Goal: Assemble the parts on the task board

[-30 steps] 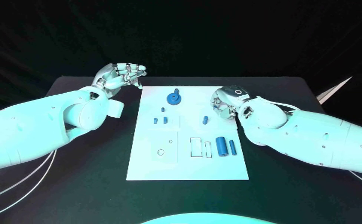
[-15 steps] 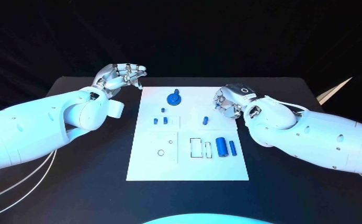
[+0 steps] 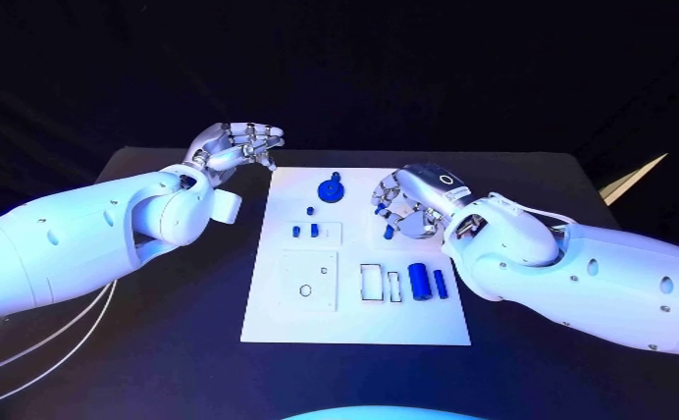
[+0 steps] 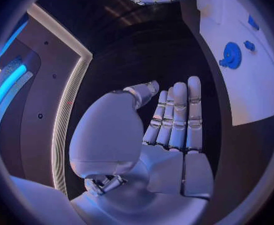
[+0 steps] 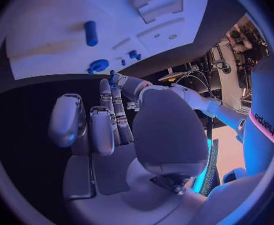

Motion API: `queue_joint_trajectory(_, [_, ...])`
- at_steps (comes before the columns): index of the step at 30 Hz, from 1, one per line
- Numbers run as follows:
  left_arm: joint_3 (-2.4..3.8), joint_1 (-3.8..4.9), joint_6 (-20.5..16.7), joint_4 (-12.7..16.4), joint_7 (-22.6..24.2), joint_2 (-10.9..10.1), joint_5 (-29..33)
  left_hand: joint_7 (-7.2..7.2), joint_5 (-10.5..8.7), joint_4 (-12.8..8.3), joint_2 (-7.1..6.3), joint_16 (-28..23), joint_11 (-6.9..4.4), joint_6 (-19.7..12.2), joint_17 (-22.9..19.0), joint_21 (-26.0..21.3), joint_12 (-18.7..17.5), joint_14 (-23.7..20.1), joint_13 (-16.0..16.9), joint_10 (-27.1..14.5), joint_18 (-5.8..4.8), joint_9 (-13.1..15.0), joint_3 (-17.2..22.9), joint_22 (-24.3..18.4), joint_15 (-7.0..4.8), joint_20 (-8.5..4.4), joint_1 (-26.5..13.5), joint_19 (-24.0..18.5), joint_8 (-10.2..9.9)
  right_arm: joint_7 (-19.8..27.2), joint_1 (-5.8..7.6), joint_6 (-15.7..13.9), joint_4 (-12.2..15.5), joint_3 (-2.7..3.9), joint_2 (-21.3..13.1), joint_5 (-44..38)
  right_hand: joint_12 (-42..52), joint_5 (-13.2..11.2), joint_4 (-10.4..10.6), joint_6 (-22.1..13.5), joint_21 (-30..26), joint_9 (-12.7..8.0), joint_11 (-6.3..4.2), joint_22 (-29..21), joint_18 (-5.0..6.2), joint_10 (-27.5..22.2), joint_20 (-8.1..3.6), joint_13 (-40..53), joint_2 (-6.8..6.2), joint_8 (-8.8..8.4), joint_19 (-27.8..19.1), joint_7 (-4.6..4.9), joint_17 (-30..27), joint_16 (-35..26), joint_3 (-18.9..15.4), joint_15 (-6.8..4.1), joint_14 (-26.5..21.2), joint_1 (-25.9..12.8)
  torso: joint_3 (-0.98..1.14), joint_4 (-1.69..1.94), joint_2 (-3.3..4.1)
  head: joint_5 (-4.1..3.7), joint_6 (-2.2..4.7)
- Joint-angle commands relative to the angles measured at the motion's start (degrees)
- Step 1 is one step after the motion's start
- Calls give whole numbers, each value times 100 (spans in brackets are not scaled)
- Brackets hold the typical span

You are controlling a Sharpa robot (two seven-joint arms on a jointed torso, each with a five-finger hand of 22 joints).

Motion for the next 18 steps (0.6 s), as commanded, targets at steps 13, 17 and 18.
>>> queue_joint_trajectory(13, [4, 3, -6, -20, -5, 194, 2, 32, -23, 34, 11, -62, 29, -76, -72, -87, 83, -49, -60, -85, 29, 0, -196, -68, 12, 20, 64, 82, 88, 164, -267, 155, -14, -88, 656, -43, 87, 93, -119, 54, 100, 259, -164, 670, -101, 403, -4, 193, 295, 300, 141, -6, 15, 51, 370, -12, 273, -30, -64, 6, -58, 488, -121])
queue_joint_trajectory(17, [4, 5, -6, -25, -16, 255, 2, 32, -23, 34, 11, -62, 29, -76, -72, -87, 83, -49, -60, -85, 29, 0, -196, -68, 12, 20, 64, 82, 88, 181, -398, 214, -132, -110, 805, -54, 87, 93, -119, 54, 100, 259, -164, 670, -101, 403, -4, 193, 295, 300, 141, -6, 15, 51, 370, -12, 273, -30, -65, 9, -61, 559, -162])
queue_joint_trajectory(18, [4, 5, -4, -26, -18, 267, 2, 32, -23, 34, 11, -62, 29, -76, -72, -87, 83, -49, -60, -85, 29, 0, -196, -68, 12, 20, 64, 82, 88, 181, -422, 225, -155, -114, 830, -60, 87, 93, -119, 54, 100, 259, -164, 670, -101, 403, -4, 193, 295, 300, 141, -6, 15, 51, 370, -12, 273, -30, -67, 10, -62, 570, -170])
